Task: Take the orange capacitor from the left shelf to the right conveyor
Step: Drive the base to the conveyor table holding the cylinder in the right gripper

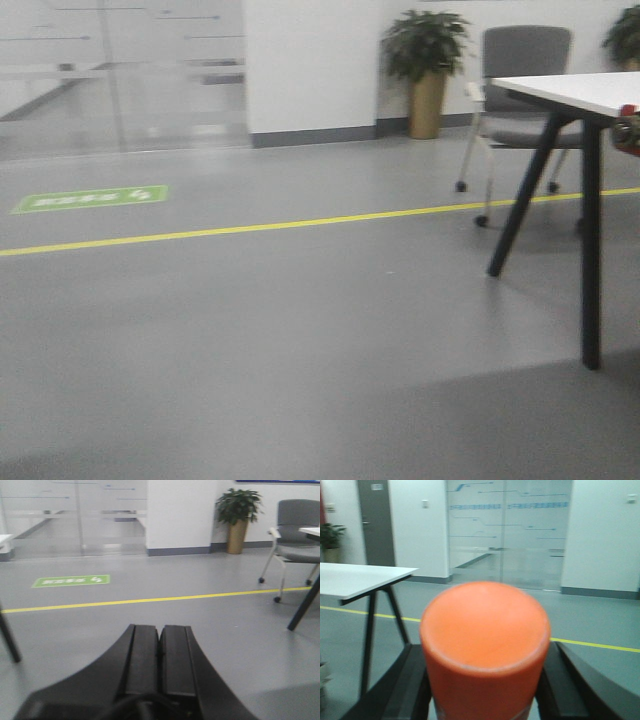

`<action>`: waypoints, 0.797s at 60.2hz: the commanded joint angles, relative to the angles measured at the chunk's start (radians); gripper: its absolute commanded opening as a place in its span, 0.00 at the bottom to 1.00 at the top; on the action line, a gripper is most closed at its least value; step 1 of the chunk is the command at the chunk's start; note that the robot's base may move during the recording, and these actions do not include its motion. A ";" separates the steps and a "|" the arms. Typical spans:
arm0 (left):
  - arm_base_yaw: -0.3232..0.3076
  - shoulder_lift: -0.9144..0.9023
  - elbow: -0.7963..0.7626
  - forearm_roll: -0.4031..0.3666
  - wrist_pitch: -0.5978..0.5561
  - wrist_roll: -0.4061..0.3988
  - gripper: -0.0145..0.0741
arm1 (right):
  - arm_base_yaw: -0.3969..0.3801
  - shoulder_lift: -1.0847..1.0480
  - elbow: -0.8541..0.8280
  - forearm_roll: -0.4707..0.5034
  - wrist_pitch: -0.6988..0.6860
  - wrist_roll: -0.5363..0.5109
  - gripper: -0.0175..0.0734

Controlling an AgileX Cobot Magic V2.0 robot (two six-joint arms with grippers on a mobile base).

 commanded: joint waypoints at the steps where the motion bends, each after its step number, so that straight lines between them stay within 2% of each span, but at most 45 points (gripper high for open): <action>1: -0.004 -0.012 -0.006 -0.006 -0.078 0.000 0.05 | 0.000 0.021 -0.026 -0.016 -0.097 -0.008 0.25; 48: -0.004 -0.012 -0.006 -0.006 -0.078 0.000 0.05 | 0.000 0.021 -0.026 -0.016 -0.097 -0.008 0.25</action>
